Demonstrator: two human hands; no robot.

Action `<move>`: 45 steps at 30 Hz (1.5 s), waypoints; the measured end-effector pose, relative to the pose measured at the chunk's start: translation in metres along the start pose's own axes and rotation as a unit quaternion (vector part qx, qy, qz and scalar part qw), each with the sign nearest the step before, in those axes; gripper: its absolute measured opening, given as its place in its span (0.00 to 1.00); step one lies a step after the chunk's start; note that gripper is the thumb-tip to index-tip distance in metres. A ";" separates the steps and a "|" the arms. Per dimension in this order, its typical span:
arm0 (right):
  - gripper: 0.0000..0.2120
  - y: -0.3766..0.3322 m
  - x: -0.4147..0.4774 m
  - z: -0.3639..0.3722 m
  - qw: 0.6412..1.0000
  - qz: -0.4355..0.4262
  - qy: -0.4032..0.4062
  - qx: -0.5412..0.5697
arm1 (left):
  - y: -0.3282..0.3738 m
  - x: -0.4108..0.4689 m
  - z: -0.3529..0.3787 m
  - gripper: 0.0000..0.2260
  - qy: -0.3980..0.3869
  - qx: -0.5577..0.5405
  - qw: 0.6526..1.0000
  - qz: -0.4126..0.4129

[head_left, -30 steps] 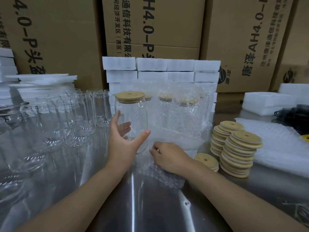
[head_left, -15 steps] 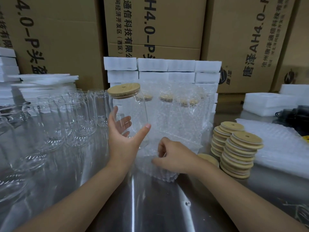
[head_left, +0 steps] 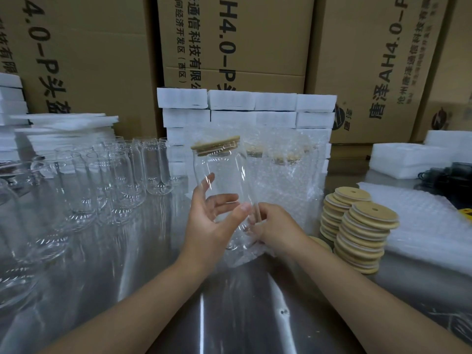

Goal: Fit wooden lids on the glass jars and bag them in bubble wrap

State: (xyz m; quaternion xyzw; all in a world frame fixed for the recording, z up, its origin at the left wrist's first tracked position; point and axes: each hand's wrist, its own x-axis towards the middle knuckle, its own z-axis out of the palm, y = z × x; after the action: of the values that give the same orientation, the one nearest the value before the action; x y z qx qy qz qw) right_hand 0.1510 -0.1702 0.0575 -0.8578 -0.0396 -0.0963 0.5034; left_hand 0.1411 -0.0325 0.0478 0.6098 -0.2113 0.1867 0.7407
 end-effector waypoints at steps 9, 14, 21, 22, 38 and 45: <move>0.10 -0.003 0.001 -0.003 0.997 -0.036 0.031 -0.056 | -0.010 0.008 -0.014 0.43 0.031 0.080 0.996 -0.010; 0.08 -0.006 0.003 -0.006 0.998 -0.048 0.036 0.016 | -0.012 0.008 -0.016 0.41 0.017 0.097 0.995 -0.012; 0.13 -0.014 0.001 -0.004 0.988 -0.049 0.053 0.137 | -0.011 0.004 -0.016 0.44 -0.023 0.136 0.990 -0.008; 0.17 -0.015 0.000 -0.003 0.988 -0.055 0.052 0.133 | -0.010 0.004 -0.016 0.44 -0.027 0.138 0.990 -0.007; 0.45 -0.009 -0.004 0.004 0.997 -0.055 0.048 0.034 | -0.008 0.005 -0.012 0.46 -0.072 0.132 0.989 -0.004; 0.37 -0.010 -0.004 -0.002 0.979 -0.116 0.152 0.065 | -0.004 0.017 -0.017 0.21 0.082 0.030 0.984 -0.153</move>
State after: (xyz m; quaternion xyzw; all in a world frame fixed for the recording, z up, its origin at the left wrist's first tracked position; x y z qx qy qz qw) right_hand 0.1457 -0.1672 0.0659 -0.7883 -0.0676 -0.2803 0.5435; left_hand 0.1584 -0.0165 0.0508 0.6393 -0.0485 0.1266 0.7569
